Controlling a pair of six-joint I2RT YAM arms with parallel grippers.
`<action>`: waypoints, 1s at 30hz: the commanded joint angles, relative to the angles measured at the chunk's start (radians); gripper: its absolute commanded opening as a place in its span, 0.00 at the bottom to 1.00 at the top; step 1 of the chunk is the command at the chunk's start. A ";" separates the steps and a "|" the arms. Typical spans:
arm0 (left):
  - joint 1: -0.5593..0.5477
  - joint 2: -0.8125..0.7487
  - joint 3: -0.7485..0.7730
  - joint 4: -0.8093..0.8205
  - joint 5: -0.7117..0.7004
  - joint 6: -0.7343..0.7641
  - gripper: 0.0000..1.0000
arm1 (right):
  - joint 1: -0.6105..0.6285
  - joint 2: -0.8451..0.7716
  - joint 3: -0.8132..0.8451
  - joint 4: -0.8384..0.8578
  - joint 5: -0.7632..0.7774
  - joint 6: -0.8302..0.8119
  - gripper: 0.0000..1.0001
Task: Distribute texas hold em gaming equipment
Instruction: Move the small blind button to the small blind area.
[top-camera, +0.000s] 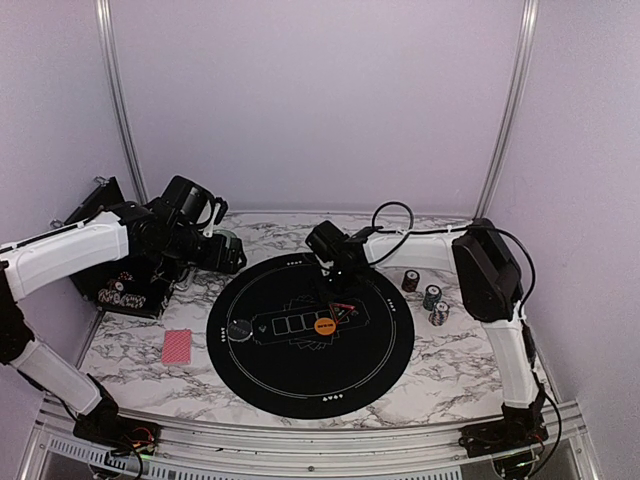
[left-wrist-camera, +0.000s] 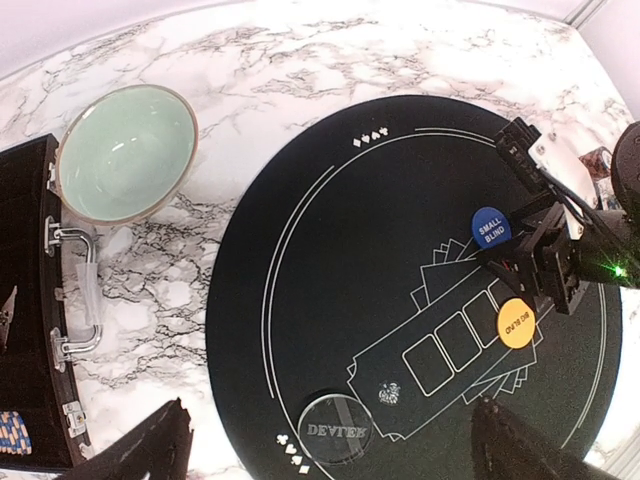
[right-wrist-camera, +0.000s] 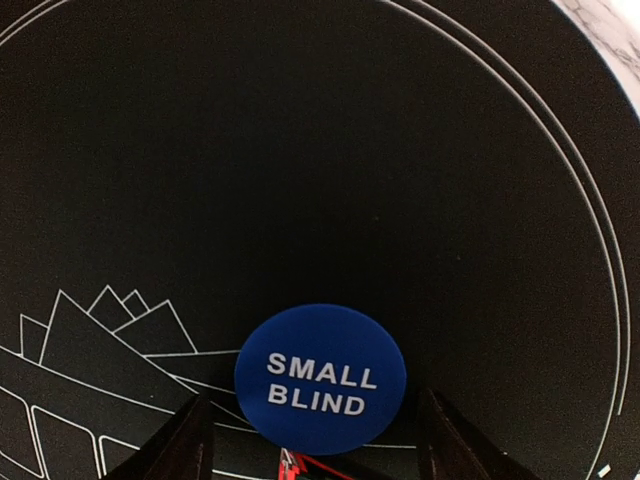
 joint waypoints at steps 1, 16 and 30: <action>0.010 -0.024 -0.019 -0.017 0.016 0.025 0.99 | 0.018 0.030 0.044 -0.027 0.030 0.024 0.63; 0.035 -0.022 -0.047 0.003 0.048 0.040 0.99 | 0.029 0.086 0.086 -0.036 0.053 0.059 0.44; 0.043 -0.019 -0.058 0.017 0.052 0.051 0.99 | -0.005 0.231 0.309 -0.038 0.028 0.020 0.42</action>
